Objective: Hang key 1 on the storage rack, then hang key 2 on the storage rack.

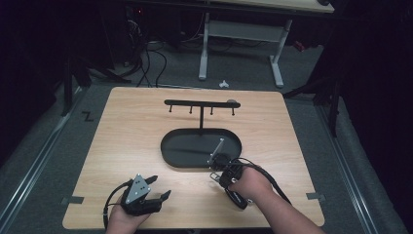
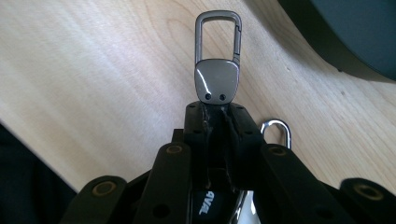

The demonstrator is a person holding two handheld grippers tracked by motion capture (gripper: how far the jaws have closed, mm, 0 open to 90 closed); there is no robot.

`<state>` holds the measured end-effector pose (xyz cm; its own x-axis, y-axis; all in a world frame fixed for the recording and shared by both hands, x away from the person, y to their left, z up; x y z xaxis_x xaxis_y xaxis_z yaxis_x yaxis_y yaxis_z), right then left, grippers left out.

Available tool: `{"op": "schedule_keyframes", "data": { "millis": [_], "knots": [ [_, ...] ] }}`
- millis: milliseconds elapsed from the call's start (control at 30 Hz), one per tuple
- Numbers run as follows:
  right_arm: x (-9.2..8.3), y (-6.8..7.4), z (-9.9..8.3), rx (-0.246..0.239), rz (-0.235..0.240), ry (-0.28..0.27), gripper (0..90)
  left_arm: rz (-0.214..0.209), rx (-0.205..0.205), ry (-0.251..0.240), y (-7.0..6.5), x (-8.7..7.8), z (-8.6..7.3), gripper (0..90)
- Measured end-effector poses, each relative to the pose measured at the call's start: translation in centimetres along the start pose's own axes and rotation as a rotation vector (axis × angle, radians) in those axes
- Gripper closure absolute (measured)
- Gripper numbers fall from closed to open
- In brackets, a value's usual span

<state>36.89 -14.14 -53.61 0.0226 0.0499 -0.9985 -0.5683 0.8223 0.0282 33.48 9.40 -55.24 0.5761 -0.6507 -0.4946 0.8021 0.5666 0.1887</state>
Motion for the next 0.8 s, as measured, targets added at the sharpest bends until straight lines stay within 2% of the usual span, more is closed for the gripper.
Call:
{"op": "schedule_keyframes", "data": {
  "millis": [67,333,367,400,633,667,800],
  "knots": [
    [-0.6,-0.1,-0.2,-0.009,0.002,-0.011,80.6,-0.001,-0.004,-0.002,0.1,-0.1,-0.1,30.8],
    [-3.8,-0.8,-0.4,0.038,0.008,-0.100,80.8,-0.005,-0.003,-0.011,0.2,0.0,0.1,31.0],
    [-4.1,-0.9,-0.4,0.038,0.011,-0.107,80.8,-0.007,-0.001,-0.011,0.2,0.0,0.2,31.1],
    [-4.5,-0.9,-0.5,0.069,0.013,-0.112,80.8,-0.009,-0.002,-0.011,0.1,0.1,0.2,31.0],
    [-6.4,-2.1,-0.5,0.091,0.005,-0.152,80.8,-0.008,0.004,-0.011,0.0,0.2,0.2,31.1],
    [-6.6,-2.3,-0.4,0.079,0.003,-0.159,80.8,-0.011,0.002,-0.008,0.0,0.2,0.1,31.2],
    [-7.4,-2.8,-0.3,0.101,0.005,-0.173,80.8,-0.010,0.000,-0.012,0.1,0.3,0.2,31.2]
  ]
}}
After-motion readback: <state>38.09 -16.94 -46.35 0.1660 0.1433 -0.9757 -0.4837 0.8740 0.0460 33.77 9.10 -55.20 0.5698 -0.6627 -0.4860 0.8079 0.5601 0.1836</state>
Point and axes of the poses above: each handheld gripper's, and its own axes: x roughly forward along the jaws, z roughly out of its top, y roughly to its left, the point moved 8 cm from there along x, roughly forward along the jaws, and after that the axes turned 12 degrees about x, right-handed, at the moved point
